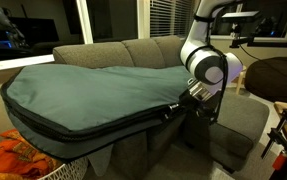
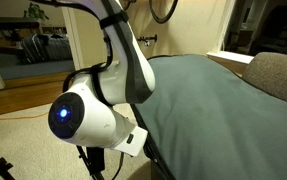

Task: Close the zip

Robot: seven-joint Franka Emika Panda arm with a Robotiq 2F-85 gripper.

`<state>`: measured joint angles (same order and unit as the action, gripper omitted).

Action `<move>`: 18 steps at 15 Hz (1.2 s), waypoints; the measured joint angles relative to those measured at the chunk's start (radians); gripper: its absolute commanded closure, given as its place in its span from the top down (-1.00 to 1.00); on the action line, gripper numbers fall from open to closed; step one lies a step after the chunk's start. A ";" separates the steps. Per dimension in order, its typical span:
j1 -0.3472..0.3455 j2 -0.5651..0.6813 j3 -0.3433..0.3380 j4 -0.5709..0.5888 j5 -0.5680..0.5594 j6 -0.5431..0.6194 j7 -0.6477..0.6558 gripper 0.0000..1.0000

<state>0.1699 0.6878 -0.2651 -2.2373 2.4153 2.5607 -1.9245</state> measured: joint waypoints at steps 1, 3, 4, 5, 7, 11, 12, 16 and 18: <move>-0.001 0.000 0.000 -0.001 -0.001 -0.003 0.003 -0.35; -0.004 0.000 -0.008 -0.007 -0.002 -0.004 0.009 -0.11; -0.008 0.000 -0.013 -0.012 -0.005 -0.004 0.010 0.00; -0.013 0.000 -0.018 -0.016 -0.008 -0.002 0.011 0.15; -0.028 0.000 -0.041 -0.026 -0.014 0.005 0.012 0.42; -0.059 0.000 -0.062 -0.028 -0.043 0.007 0.021 0.91; -0.059 0.000 -0.061 -0.028 -0.046 0.013 0.022 0.98; -0.043 0.000 -0.040 -0.027 -0.052 0.044 0.022 1.00; -0.024 0.000 -0.022 -0.027 -0.054 0.072 0.022 1.00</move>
<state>0.1455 0.6878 -0.2869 -2.2647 2.3618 2.6330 -1.9027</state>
